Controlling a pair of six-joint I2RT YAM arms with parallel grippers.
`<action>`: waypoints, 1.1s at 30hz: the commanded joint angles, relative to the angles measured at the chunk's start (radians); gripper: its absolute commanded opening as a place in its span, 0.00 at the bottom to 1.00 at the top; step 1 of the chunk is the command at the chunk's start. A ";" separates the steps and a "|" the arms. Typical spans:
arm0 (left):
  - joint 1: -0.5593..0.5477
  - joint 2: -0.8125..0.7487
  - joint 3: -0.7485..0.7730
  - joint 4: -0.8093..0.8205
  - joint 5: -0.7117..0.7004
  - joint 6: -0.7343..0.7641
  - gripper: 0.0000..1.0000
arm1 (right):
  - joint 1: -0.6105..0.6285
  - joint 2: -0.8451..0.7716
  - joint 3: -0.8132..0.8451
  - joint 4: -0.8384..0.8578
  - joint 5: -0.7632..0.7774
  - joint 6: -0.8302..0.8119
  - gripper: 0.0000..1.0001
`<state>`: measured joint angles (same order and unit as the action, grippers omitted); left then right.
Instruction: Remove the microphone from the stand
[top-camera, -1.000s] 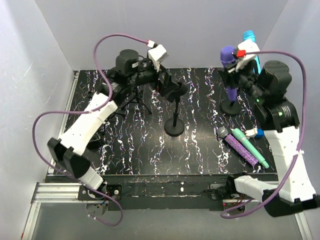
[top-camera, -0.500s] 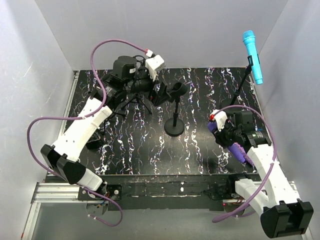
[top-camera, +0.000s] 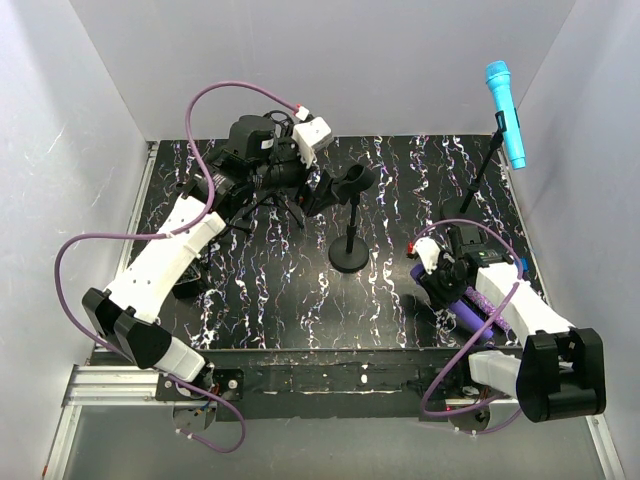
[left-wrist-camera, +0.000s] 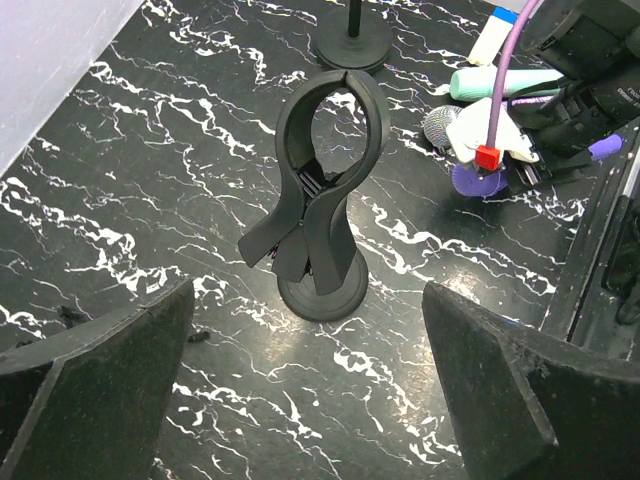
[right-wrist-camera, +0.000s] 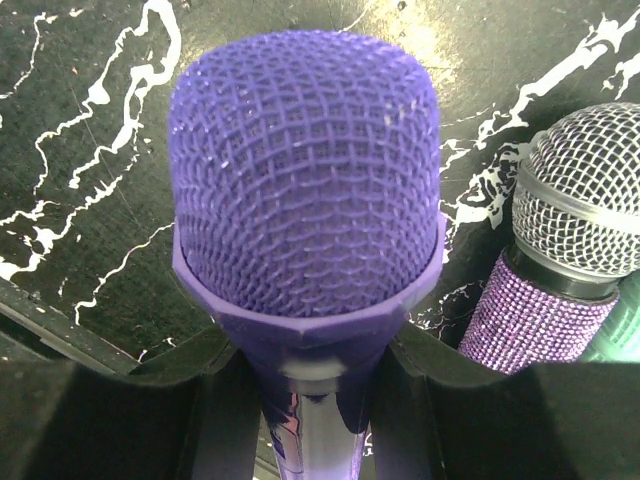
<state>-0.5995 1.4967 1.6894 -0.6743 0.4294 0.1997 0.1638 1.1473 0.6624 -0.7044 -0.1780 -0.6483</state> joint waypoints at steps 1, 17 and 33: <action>-0.002 -0.010 0.006 0.008 0.048 0.095 0.98 | -0.003 0.002 -0.010 0.078 0.011 -0.025 0.23; -0.002 0.097 0.052 0.166 0.147 0.047 0.98 | -0.003 -0.031 0.015 0.011 0.038 -0.004 0.55; -0.002 0.034 0.052 0.081 0.083 0.207 0.98 | 0.017 0.020 0.431 0.300 -0.623 0.227 0.63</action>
<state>-0.6003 1.5806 1.6489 -0.4801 0.5747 0.3458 0.1650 1.1133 1.0107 -0.6487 -0.5621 -0.5808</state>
